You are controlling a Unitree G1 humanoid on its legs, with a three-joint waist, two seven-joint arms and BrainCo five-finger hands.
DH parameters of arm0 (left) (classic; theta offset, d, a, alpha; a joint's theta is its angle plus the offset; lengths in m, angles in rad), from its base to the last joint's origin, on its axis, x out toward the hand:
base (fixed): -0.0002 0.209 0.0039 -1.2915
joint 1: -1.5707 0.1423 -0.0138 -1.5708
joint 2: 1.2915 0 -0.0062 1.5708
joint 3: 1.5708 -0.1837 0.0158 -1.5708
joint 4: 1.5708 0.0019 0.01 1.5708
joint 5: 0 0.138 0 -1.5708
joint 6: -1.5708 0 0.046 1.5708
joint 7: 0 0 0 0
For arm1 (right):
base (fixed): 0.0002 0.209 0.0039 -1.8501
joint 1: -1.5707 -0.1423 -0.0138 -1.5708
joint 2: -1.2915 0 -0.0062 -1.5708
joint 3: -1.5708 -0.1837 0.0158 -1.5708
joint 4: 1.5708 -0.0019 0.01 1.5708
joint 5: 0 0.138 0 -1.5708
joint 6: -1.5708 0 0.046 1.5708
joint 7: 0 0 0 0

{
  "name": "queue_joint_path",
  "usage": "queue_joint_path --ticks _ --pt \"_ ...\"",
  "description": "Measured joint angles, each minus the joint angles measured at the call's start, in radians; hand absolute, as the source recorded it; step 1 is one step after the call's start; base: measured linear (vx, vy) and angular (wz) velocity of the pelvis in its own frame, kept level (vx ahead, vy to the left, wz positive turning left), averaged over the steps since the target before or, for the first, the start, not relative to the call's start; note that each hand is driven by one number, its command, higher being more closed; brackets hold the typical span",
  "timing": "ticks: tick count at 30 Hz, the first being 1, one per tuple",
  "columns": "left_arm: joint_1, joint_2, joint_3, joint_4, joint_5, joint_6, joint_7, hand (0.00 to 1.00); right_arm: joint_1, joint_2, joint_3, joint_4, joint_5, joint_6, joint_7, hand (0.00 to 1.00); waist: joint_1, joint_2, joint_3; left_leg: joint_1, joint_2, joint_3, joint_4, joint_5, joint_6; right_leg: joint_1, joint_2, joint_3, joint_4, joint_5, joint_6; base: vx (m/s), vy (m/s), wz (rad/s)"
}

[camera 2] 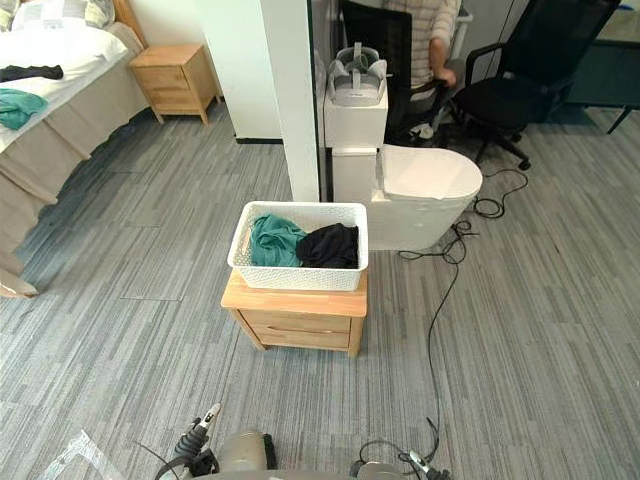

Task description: Pick up the laundry basket with both hands and put the clothes into the washing machine.

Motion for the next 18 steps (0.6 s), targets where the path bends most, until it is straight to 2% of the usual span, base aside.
queue_joint_path --ticks 1,2,3,4,5,6,7,8,9,10,11,12,13,14,16,17,18 --pt "0.001 0.002 -0.026 -0.016 -0.002 0.000 -0.001 0.00 -0.015 -0.028 0.011 0.000 0.004 0.001 0.003 0.00 0.017 0.001 0.000 0.007 -0.038 -0.050 -0.101 0.063 -0.007 0.011 -0.014 0.009 0.004 -0.015 0.020 0.27 0.210 -0.10" --pt "0.008 0.003 -0.031 -0.030 -0.002 0.000 -0.003 0.00 -0.027 -0.043 0.028 0.000 0.014 0.000 0.007 0.00 0.034 -0.003 -0.002 0.043 -0.068 -0.078 -0.146 0.153 0.004 0.030 -0.026 0.025 0.006 -0.030 0.041 0.27 0.211 -0.13" --pt "0.008 0.005 -0.032 -0.032 -0.003 0.000 -0.001 0.00 -0.034 -0.048 0.036 -0.004 0.017 -0.006 0.001 0.00 0.036 0.001 -0.008 0.058 -0.076 -0.079 -0.151 0.186 0.020 0.033 -0.033 0.030 0.008 -0.039 0.052 0.29 0.191 -0.11" --pt "0.006 0.020 -0.034 -0.041 -0.020 -0.001 0.001 0.00 -0.047 -0.046 0.063 -0.024 0.024 -0.022 -0.006 0.00 0.043 -0.027 -0.005 0.054 -0.092 -0.062 -0.117 0.175 0.039 0.033 -0.056 0.035 0.019 -0.053 0.063 0.27 0.146 -0.12" --pt "0.003 0.039 -0.034 -0.049 -0.040 -0.002 0.002 0.00 -0.059 -0.025 0.105 -0.060 0.030 -0.026 -0.013 0.00 0.044 -0.049 -0.004 0.036 -0.095 -0.048 -0.062 0.137 0.049 0.033 -0.068 0.053 0.030 -0.056 0.066 0.27 0.142 -0.20" --pt "0.004 0.050 -0.035 -0.048 -0.045 -0.001 0.002 0.00 -0.069 -0.016 0.120 -0.071 0.030 -0.027 -0.014 0.00 0.043 -0.055 -0.003 0.030 -0.094 -0.040 -0.027 0.113 0.054 0.032 -0.073 0.065 0.039 -0.060 0.072 0.31 0.182 -0.40" --pt "0.007 0.058 -0.036 -0.049 -0.054 0.000 0.002 0.00 -0.081 -0.009 0.136 -0.085 0.030 -0.028 -0.016 0.00 0.043 -0.057 -0.005 0.025 -0.090 -0.021 0.039 0.059 0.061 0.034 -0.081 0.093 0.061 -0.067 0.082 0.28 0.203 -0.52" --pt "0.008 0.055 -0.037 -0.053 -0.063 0.000 0.002 0.00 -0.078 -0.008 0.137 -0.112 0.031 -0.028 -0.018 0.00 0.042 -0.048 -0.010 0.025 -0.088 -0.004 0.082 0.005 0.069 0.019 -0.093 0.119 0.117 -0.084 0.097 0.23 0.172 -0.53" --pt "0.011 0.054 -0.040 -0.065 -0.065 0.000 0.003 0.00 -0.075 -0.008 0.139 -0.127 0.031 -0.029 -0.020 0.00 0.042 -0.046 -0.012 0.028 -0.089 0.006 0.095 -0.020 0.076 -0.004 -0.101 0.132 0.170 -0.100 0.107 0.17 0.190 -0.53" --pt "0.024 0.057 -0.059 -0.107 -0.066 0.001 0.003 0.00 -0.069 -0.005 0.154 -0.167 0.031 -0.027 -0.023 0.00 0.041 -0.047 -0.012 0.042 -0.100 0.030 0.102 -0.053 0.088 -0.078 -0.128 0.153 0.331 -0.127 0.129 0.15 0.189 -0.41" --pt "0.032 0.062 -0.072 -0.162 -0.068 0.001 0.003 0.00 -0.050 -0.003 0.183 -0.223 0.031 -0.025 -0.027 0.00 0.038 -0.052 -0.012 0.057 -0.112 0.052 0.104 -0.064 0.102 -0.169 -0.159 0.173 0.522 -0.122 0.128 0.19 0.221 -0.33" --pt "0.035 0.066 -0.074 -0.193 -0.068 0.001 0.003 0.00 -0.037 -0.001 0.198 -0.251 0.031 -0.024 -0.030 0.00 0.036 -0.057 -0.012 0.068 -0.121 0.058 0.107 -0.071 0.110 -0.209 -0.176 0.177 0.606 -0.106 0.128 0.19 0.159 -0.13" --pt "0.052 0.075 -0.074 -0.256 -0.067 0.002 0.008 0.00 -0.018 0.002 0.224 -0.293 0.031 -0.023 -0.039 0.00 0.031 -0.068 -0.010 0.095 -0.136 0.063 0.110 -0.086 0.124 -0.263 -0.205 0.184 0.736 -0.061 0.117 0.22 0.108 0.00" --pt "0.056 0.084 -0.073 -0.300 -0.067 0.002 0.014 0.00 -0.008 0.005 0.237 -0.323 0.031 -0.022 -0.043 0.00 0.028 -0.071 -0.009 0.121 -0.139 0.063 0.107 -0.095 0.130 -0.284 -0.216 0.182 0.805 -0.067 0.117 0.28 0.079 0.05" --pt "0.071 0.095 -0.056 -0.393 -0.067 0.001 0.026 0.00 -0.007 0.013 0.261 -0.395 0.030 -0.021 -0.052 0.00 0.014 -0.070 -0.009 0.173 -0.136 0.062 0.068 -0.095 0.127 -0.309 -0.223 0.131 0.824 -0.128 0.080 0.23 -0.002 0.03" --pt "0.079 0.091 -0.033 -0.466 -0.067 -0.001 0.031 0.00 -0.009 0.015 0.278 -0.468 0.029 -0.023 -0.056 0.00 0.012 -0.066 -0.014 0.197 -0.121 0.065 0.037 -0.090 0.119 -0.328 -0.220 0.049 0.742 -0.162 0.062 0.20 -0.072 -0.05" --pt "0.079 0.089 -0.014 -0.502 -0.068 -0.002 0.035 0.00 -0.012 0.015 0.278 -0.505 0.029 -0.024 -0.060 0.00 0.013 -0.063 -0.014 0.204 -0.112 0.067 0.026 -0.087 0.113 -0.335 -0.216 0.007 0.662 -0.168 0.055 0.19 -0.096 -0.05"
